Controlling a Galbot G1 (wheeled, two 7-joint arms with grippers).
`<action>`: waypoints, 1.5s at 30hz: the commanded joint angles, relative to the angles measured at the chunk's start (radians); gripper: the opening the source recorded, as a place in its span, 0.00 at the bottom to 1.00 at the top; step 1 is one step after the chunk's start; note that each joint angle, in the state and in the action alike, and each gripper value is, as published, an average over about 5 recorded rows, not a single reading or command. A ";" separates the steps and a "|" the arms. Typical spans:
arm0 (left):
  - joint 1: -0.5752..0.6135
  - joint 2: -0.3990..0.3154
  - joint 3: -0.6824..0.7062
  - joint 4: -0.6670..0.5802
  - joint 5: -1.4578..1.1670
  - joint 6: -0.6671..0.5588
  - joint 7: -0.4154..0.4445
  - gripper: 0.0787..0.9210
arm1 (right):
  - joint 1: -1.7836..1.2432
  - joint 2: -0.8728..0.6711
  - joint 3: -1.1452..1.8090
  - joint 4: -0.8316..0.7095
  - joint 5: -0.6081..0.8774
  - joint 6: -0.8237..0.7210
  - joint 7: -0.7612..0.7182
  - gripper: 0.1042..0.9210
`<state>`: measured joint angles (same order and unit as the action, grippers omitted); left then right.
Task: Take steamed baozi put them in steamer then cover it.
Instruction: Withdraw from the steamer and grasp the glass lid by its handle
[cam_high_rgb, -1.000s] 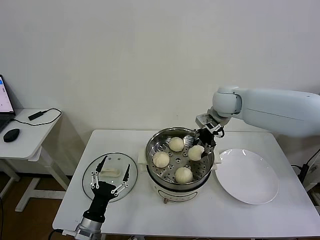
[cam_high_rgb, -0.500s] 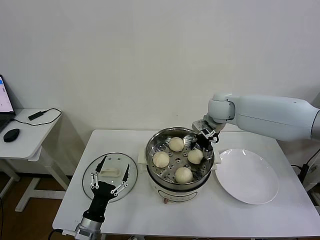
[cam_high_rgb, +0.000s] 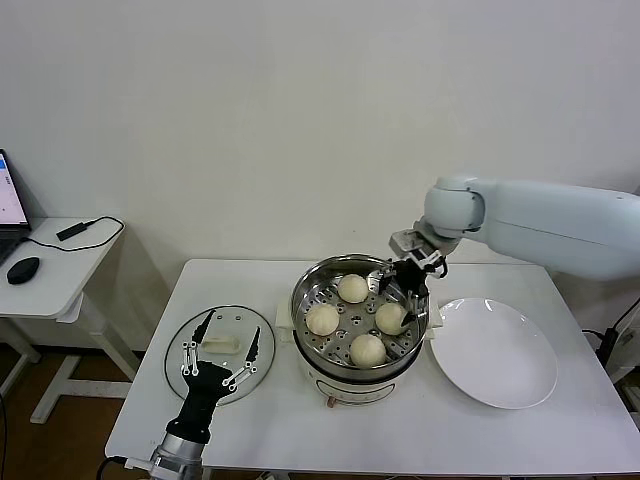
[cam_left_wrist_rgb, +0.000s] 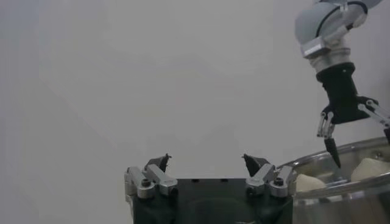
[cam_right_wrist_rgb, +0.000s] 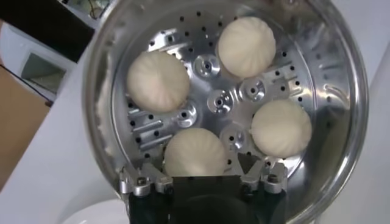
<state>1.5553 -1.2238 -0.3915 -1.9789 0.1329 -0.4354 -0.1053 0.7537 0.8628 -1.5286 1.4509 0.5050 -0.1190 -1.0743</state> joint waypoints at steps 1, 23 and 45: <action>-0.018 0.015 0.007 0.015 0.069 0.019 -0.035 0.88 | 0.008 -0.283 0.128 0.158 0.108 0.056 0.266 0.88; -0.122 0.021 0.008 0.101 0.490 0.191 -0.209 0.88 | -1.827 -0.202 1.977 0.159 -0.030 0.440 1.374 0.88; -0.134 0.045 -0.095 0.386 1.210 0.279 -0.232 0.88 | -2.153 0.251 2.262 0.108 -0.131 0.539 1.343 0.88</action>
<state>1.4463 -1.1801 -0.4560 -1.7370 0.9923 -0.2067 -0.3313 -1.2343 0.9685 0.5295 1.5571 0.4062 0.3767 0.2437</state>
